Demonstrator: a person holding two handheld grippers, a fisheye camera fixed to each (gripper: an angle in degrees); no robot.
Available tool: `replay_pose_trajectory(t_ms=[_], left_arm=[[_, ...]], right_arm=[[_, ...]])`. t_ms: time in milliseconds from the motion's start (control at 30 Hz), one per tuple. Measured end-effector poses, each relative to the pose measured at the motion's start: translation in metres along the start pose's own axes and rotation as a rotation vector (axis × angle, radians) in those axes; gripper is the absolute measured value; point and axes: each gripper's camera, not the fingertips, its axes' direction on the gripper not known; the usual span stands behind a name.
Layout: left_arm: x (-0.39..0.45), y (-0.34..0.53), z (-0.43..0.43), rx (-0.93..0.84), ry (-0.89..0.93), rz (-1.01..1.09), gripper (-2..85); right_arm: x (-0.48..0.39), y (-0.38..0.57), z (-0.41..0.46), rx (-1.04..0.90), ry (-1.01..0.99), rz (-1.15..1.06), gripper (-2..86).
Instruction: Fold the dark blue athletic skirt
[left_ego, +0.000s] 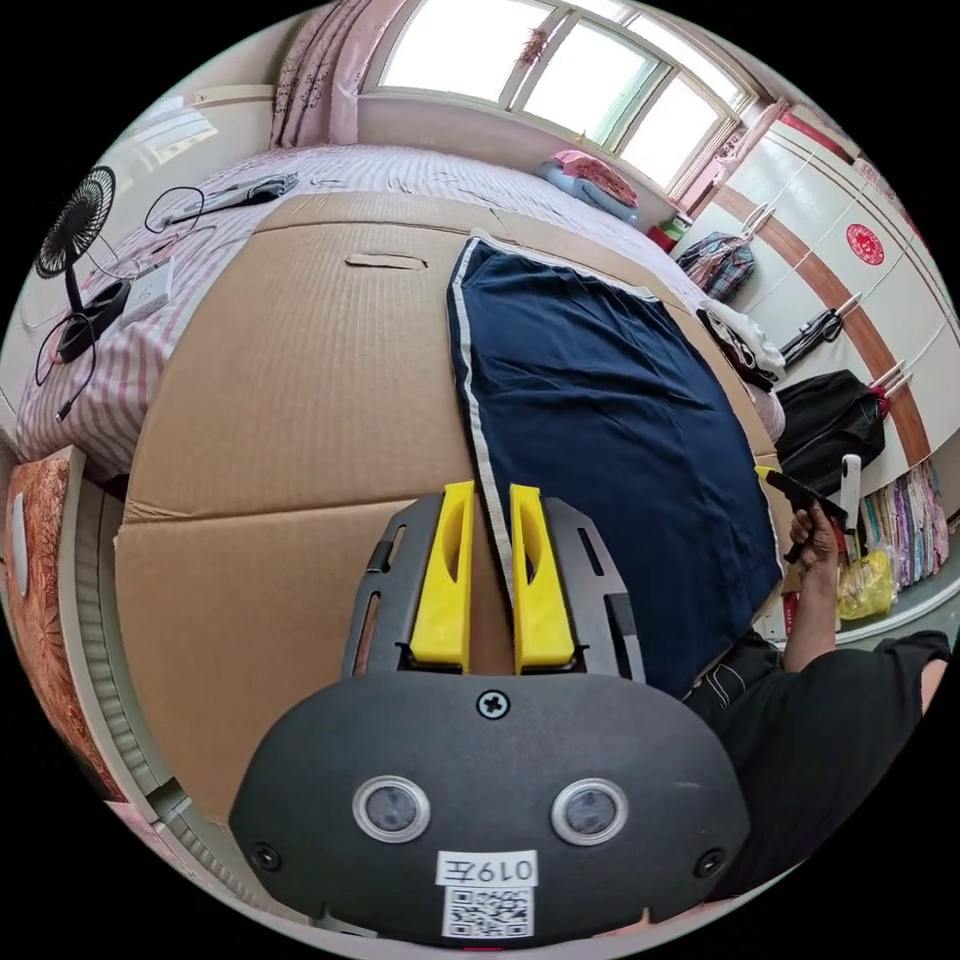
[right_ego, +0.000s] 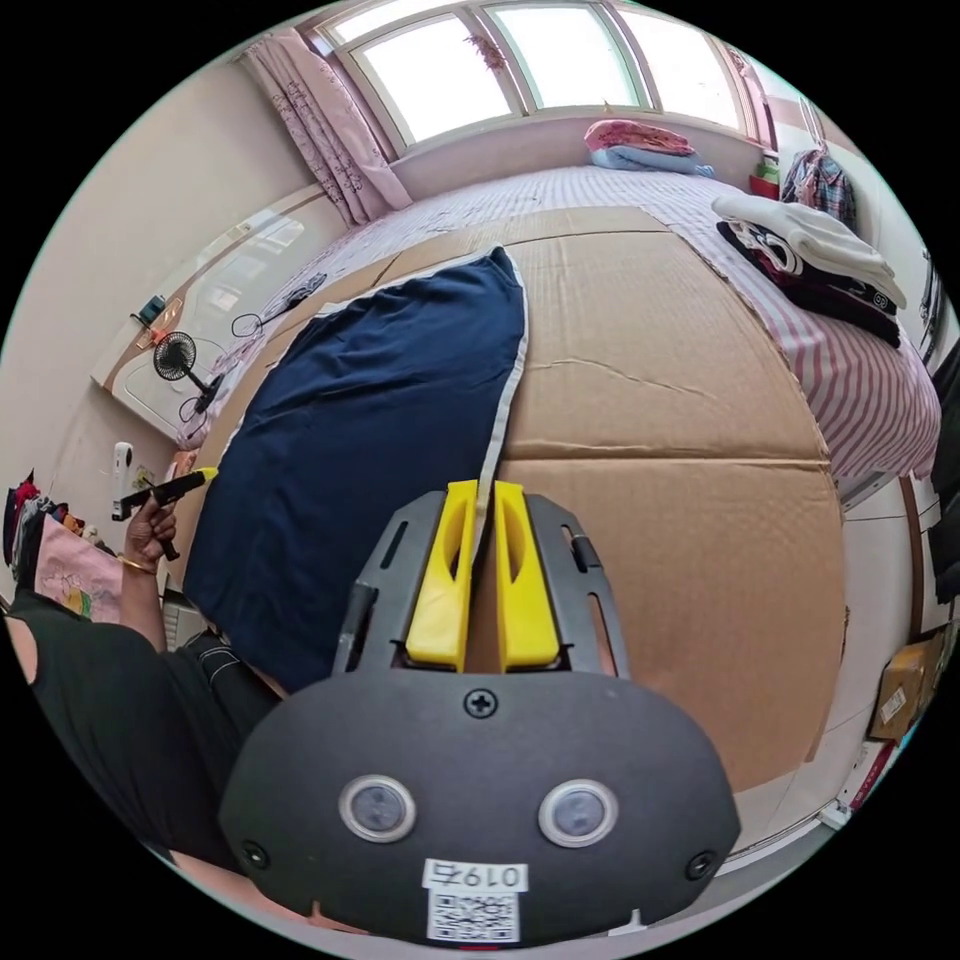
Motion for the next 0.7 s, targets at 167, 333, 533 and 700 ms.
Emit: replay_pose_trajectory(t_ms=[167, 333, 533, 700], left_arm=[[0.012, -0.005, -0.026, -0.006, -0.032, 0.049, 1.8], [0.034, -0.011, -0.055, 0.013, -0.104, 0.089, 1.2], [0.082, 0.008, -0.136, 0.322, -0.016, 0.337, 1.3], [0.176, 0.015, -0.153, 0.27, 0.176, 0.664, 2.1]], right_arm=[[-0.007, -0.021, -0.026, 0.007, 0.073, -0.015, 0.8], [-0.026, -0.042, -0.065, 0.075, 0.118, -0.084, 0.5], [-0.085, -0.038, -0.152, 0.35, 0.144, -0.402, 0.2], [-0.161, -0.041, -0.18, 0.353, -0.114, -0.651, 0.7]])
